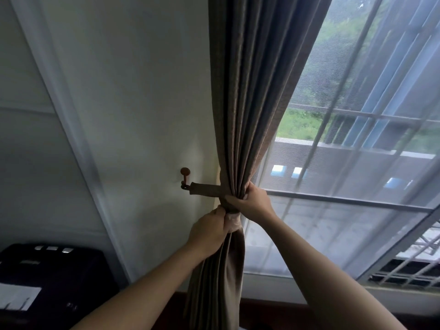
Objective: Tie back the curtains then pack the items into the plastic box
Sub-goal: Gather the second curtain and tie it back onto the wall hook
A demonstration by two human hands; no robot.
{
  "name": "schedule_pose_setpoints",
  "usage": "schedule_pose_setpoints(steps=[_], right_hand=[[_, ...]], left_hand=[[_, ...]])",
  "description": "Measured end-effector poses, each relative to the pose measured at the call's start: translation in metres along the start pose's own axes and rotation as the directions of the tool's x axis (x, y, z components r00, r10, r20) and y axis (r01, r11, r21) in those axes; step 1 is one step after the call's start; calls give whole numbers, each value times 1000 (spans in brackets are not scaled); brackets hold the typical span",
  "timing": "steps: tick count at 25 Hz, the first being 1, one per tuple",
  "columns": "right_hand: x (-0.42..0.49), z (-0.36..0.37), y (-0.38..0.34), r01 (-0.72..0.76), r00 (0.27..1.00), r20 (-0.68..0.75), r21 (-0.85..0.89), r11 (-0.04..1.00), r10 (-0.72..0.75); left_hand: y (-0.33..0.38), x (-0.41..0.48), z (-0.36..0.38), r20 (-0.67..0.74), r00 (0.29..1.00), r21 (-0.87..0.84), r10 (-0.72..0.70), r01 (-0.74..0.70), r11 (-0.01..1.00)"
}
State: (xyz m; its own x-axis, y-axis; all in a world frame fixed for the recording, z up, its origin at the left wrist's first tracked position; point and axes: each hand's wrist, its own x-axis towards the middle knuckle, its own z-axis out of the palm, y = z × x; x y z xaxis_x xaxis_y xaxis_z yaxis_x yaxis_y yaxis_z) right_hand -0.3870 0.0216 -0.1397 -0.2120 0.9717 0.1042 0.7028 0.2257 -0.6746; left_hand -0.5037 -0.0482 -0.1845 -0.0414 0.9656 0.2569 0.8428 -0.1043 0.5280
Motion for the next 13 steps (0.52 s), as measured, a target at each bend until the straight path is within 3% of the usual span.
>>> schedule_pose_setpoints(steps=[3,5,9,11,13], right_hand=[[-1,0,1,5,1000,-28,19,1000,-5],[1,0,2,12,999,-40,21,1000,-11],[3,1,5,-6,999,-47,50,999,8],[4,1,7,2,1000,-25,57,998,0],[1,-1,10,16,1000,4,35,999,-16]], left_hand=[[-9,4,-15,31,987,219,160,-163,962],[-16,5,-20,61,942,385,329,-326,863],[-29,2,-14,84,828,538,554,-506,674],[-25,0,-20,148,823,599,548,-516,613],[-20,9,-30,79,900,557,428,-396,730]])
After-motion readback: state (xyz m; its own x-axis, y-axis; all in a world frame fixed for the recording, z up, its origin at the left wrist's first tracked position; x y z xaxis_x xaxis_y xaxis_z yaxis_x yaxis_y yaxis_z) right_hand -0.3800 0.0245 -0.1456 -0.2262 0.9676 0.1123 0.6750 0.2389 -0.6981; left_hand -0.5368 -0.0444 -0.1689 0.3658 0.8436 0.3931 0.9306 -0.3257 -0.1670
